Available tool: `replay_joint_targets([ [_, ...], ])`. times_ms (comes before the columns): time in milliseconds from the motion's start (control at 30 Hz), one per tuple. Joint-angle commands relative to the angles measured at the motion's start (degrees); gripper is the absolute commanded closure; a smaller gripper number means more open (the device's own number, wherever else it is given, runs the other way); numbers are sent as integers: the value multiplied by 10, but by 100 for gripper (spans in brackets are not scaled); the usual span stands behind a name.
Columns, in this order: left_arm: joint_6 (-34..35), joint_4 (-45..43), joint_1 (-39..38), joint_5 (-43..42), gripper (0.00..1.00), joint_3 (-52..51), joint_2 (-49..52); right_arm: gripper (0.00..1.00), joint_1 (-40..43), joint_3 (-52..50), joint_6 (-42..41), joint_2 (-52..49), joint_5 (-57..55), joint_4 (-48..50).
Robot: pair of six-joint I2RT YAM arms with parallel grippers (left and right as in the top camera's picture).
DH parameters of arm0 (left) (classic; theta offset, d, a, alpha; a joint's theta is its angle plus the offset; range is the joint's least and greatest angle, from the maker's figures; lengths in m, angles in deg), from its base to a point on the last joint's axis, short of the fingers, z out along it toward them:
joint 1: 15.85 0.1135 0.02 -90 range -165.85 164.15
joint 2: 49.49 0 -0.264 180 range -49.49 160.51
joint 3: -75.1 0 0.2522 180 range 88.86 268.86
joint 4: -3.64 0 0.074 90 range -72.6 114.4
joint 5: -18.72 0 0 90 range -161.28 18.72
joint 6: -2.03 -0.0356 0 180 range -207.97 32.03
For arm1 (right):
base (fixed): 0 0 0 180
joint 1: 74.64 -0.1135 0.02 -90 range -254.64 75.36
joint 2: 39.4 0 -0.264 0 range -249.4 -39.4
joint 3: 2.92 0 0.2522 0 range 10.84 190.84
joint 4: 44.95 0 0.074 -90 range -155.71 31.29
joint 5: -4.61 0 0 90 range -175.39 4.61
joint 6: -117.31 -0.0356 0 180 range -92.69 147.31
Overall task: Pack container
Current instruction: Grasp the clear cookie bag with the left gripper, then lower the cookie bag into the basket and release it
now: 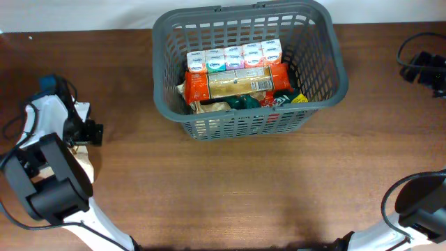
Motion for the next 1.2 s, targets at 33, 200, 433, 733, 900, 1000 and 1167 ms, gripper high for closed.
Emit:
replay_joint_targets([
  [33,-12,-29,10,8,23,-31,7,1,1,-2,-3,9,-1,0],
  [200,-12,-40,14,8,98,-43,7,1,1,-2,-3,9,-1,0],
  [433,-12,27,-3,8,98,39,-9,1,1,-2,-3,9,-1,0],
  [733,4,132,-83,-1,98,400,-67,1,1,-2,-3,9,-1,0],
  [900,-59,133,-193,-42,98,571,-87,1,1,-2,-3,9,-1,0],
  [1000,-148,116,-285,-44,98,642,-88,1,1,-2,-3,9,-1,0],
  [1167,-341,115,-440,-44,98,663,-85,1,1,-2,-3,9,-1,0],
])
